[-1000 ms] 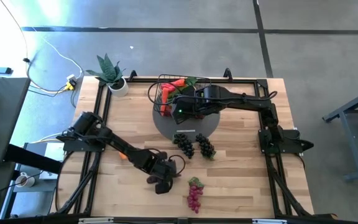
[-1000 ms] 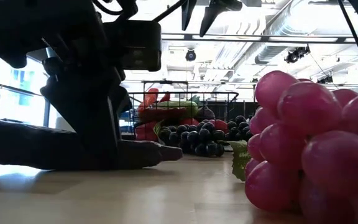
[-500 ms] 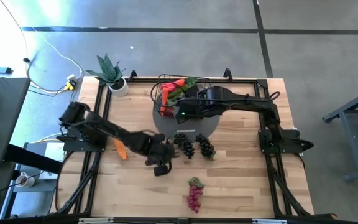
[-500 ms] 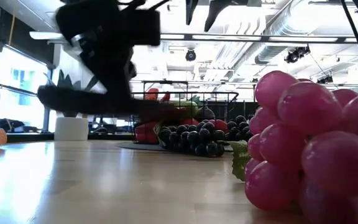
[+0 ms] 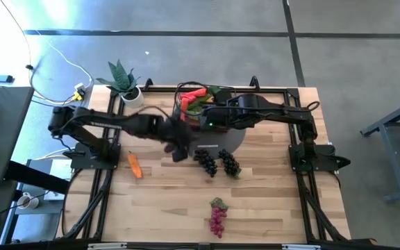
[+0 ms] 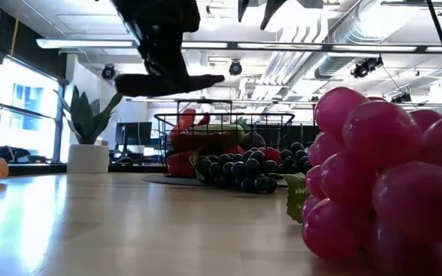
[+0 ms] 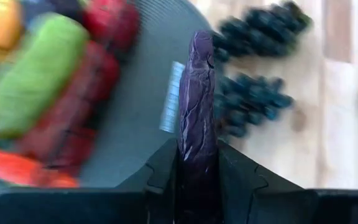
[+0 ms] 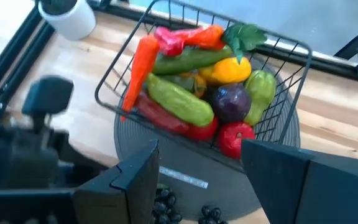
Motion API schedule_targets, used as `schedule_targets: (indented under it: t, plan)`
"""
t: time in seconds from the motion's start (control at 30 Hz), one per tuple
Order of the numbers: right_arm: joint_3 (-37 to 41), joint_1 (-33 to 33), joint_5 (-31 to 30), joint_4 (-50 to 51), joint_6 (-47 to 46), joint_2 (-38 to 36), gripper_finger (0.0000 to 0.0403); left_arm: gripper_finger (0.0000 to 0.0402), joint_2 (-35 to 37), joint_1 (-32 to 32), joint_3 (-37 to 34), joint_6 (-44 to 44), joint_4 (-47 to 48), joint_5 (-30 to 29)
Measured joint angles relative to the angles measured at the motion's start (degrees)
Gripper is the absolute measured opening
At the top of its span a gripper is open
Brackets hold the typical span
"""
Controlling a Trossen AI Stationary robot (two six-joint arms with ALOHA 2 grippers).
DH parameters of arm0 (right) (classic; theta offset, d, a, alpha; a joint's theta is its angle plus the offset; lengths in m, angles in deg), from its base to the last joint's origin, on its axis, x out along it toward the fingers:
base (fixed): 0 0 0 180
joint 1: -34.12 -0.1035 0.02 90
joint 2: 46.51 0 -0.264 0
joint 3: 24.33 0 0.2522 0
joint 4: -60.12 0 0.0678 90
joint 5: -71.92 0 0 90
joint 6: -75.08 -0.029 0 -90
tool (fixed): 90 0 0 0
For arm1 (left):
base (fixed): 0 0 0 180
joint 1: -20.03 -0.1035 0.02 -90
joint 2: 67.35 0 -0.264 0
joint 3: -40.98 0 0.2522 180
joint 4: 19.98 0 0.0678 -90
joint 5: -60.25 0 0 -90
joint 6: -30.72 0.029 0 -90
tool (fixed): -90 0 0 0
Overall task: Build produce basket
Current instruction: Put the purple eggplant into the wire basket
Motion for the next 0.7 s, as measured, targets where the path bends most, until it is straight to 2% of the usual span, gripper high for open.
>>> schedule_targets:
  t: [0.17,0.3,0.47,0.7]
  plan:
    - [0.00,0.05,-1.97,0.01,-1.30,-0.10,0.0209,0.0073,3.19,-6.84,0.03,4.46,-0.74,0.15]
    - [0.00,0.05,-2.68,0.01,-1.31,-0.10,0.0209,0.0074,4.75,-12.43,0.07,5.76,-3.66,2.88]
    - [0.00,0.19,-3.79,0.01,-0.13,-0.10,0.0209,0.0074,5.34,-18.44,0.09,5.27,-8.99,7.48]
    - [0.00,1.23,-3.77,0.01,4.27,-0.10,0.0209,0.0074,5.41,-25.30,0.09,0.42,-14.94,7.87]
